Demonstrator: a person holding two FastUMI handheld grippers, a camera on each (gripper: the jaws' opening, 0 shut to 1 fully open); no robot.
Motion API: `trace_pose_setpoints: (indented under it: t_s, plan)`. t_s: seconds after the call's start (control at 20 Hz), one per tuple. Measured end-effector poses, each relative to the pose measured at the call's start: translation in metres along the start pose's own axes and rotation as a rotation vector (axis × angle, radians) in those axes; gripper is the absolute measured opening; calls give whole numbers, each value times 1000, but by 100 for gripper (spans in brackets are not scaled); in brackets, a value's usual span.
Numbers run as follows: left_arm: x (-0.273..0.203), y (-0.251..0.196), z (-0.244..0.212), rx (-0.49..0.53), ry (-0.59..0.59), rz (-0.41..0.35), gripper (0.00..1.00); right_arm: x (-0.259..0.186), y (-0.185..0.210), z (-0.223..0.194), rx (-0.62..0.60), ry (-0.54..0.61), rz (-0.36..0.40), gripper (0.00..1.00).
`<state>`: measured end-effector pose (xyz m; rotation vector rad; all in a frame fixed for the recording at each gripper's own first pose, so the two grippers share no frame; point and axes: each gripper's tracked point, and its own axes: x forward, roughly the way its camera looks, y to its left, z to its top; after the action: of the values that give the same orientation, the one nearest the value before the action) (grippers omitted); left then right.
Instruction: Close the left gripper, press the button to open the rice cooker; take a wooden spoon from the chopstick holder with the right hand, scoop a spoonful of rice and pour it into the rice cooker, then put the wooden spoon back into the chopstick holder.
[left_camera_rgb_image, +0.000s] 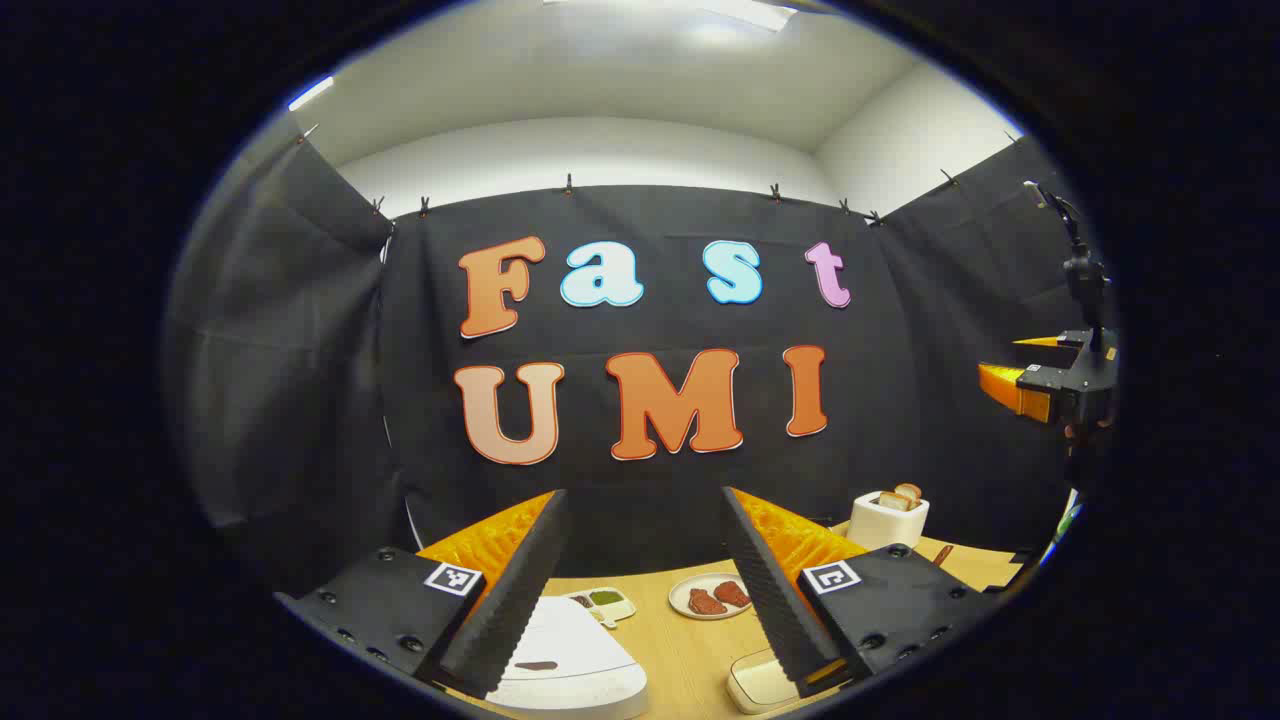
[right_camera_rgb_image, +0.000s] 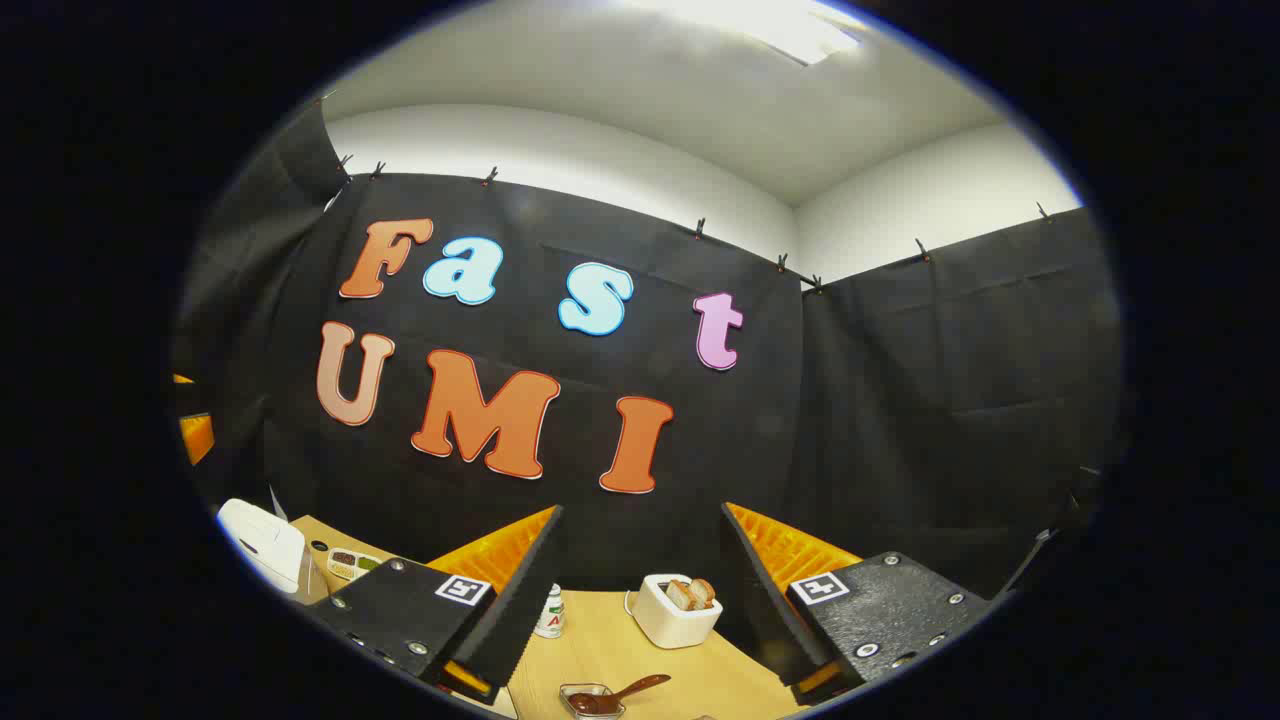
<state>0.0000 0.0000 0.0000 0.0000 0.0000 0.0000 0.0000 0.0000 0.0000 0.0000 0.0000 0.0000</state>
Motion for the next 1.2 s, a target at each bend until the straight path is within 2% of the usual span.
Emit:
trace_pose_setpoints:
  t_s: [0.15,0.25,0.4,0.6,1.0,1.1,1.15,1.2]
  plan:
    - [2,14,12,-8,-13,31,100,8,-2,5,9,-17,-8,93]
    - [7,23,22,-10,-35,54,100,12,6,6,27,-30,20,93]
    - [10,45,25,20,-38,154,100,31,3,4,3,-66,34,93]
    - [4,54,42,1,-62,261,100,50,-8,13,7,-108,85,93]
    - [10,45,81,-15,-94,276,99,51,-39,16,64,-93,125,93]
    - [10,49,87,-15,-91,286,100,49,-43,16,71,-89,130,96]
    - [13,51,90,-21,-91,289,99,49,-44,16,75,-87,133,95]
    - [12,55,91,-25,-90,299,86,49,-48,16,78,-85,133,95]
